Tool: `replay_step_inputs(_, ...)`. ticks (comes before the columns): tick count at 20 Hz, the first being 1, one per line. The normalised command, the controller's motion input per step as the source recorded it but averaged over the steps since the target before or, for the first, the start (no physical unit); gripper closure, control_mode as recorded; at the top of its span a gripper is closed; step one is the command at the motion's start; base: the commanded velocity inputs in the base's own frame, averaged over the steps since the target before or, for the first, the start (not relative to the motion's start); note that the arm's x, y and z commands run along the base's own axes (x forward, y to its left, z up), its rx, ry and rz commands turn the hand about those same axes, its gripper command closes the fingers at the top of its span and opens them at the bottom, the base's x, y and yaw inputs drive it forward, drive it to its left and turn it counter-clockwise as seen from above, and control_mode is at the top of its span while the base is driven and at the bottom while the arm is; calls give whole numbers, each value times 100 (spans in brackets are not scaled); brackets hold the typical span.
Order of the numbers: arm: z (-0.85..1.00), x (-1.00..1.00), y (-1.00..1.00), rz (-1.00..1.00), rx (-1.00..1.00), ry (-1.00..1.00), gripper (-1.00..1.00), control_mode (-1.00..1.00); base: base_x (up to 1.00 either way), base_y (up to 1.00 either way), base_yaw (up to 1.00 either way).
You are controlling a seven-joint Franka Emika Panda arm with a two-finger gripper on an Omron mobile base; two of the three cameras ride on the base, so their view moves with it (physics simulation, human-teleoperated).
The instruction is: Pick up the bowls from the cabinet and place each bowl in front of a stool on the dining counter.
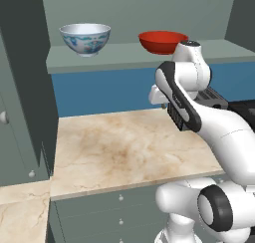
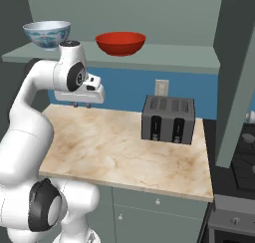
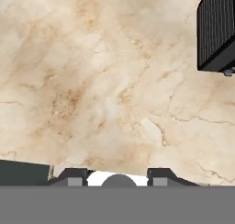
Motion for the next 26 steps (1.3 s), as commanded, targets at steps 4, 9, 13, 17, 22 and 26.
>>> replay_step_inputs(4, 5, 0, 0, 0, 0, -2, -100, -100, 0, 0, 0)
replay_step_inputs(9, 19, 0, 0, 0, -11, -24, -100, -100, 0, 0, 0)
replay_step_inputs(13, 27, 0, 0, 0, -17, -34, -100, -100, 0, 0, 0)
replay_step_inputs(17, 51, 0, 0, 0, -16, -21, -100, -100, 0, 0, 0)
replay_step_inputs(22, 77, 0, 0, 0, -18, -4, -100, -100, 0, 0, 0)
replay_step_inputs(26, 62, -9, 0, 0, -22, -2, -100, -100, 0, 0, 0)
